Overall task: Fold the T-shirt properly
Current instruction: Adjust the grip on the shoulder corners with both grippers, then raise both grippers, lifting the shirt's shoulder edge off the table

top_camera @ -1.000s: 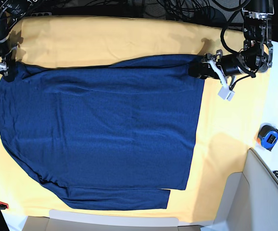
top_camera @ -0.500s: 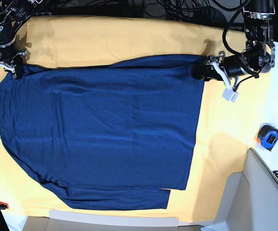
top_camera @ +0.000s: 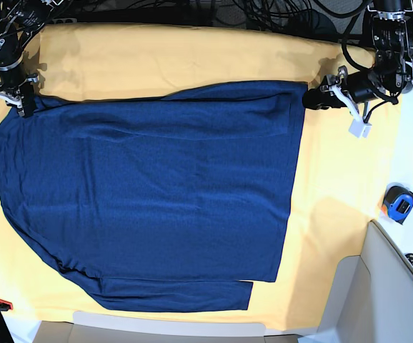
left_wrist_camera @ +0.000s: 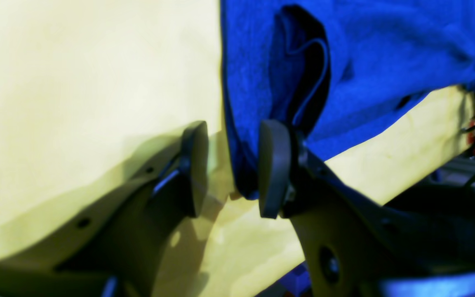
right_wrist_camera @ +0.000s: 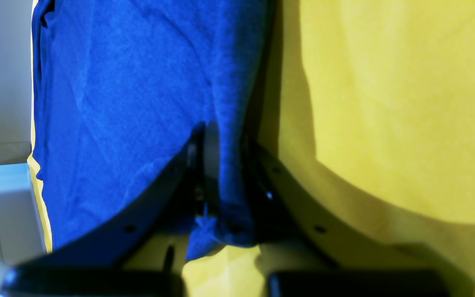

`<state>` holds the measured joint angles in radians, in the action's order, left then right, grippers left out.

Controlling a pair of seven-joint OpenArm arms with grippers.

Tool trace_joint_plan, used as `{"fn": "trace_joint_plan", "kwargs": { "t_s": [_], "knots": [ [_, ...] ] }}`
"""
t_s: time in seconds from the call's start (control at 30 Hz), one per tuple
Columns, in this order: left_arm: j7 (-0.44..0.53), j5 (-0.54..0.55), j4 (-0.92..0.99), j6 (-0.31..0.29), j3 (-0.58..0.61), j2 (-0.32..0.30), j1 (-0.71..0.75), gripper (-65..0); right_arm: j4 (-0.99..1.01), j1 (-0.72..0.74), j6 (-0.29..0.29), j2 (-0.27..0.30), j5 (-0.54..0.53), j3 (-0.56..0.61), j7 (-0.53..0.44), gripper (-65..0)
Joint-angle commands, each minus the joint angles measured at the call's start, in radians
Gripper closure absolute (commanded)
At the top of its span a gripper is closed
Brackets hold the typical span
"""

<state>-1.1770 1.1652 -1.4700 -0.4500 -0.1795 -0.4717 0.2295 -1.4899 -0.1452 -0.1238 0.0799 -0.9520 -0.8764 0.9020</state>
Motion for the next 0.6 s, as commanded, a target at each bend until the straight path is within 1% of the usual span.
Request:
{"fn": "trace_joint_plan", "kwargs": {
  "t_s": [0.0,0.23,0.33,0.4,0.47,0.5,0.57],
  "knots": [
    [0.002,0.003,-0.002,-0.003,-0.005,-0.015,-0.005,-20.9,-0.013,0.000,-0.006,0.014,-0.009,0.000,-0.004,-3.1],
    [-0.007,0.008,0.004,-0.003,-0.002,-0.008,-0.005,-24.6,-0.013,0.000,-0.006,0.011,-0.009,0.000,-0.004,-3.3],
    [-0.062,0.009,0.005,-0.003,-0.002,-0.002,-0.009,-24.8,-0.013,0.000,-0.006,0.011,-0.009,0.000,-0.004,-3.4],
    [-0.111,0.009,0.005,-0.005,-0.010,0.024,-0.015,-24.9,-0.013,0.000,-0.006,0.011,-0.009,0.000,-0.004,-3.4],
    [-0.126,0.012,0.001,-0.007,-0.007,0.031,-0.017,-26.5,-0.013,0.000,-0.006,0.010,-0.009,0.000,-0.004,-3.4],
    [-0.133,0.012,0.001,-0.007,-0.007,0.044,-0.017,-27.2,-0.013,0.000,-0.006,0.010,-0.009,0.000,-0.004,-3.4],
    [-0.137,0.012,-0.001,-0.007,-0.005,0.055,-0.035,-27.5,-0.012,0.000,-0.006,0.010,-0.009,0.000,-0.004,-3.4]
  ]
}}
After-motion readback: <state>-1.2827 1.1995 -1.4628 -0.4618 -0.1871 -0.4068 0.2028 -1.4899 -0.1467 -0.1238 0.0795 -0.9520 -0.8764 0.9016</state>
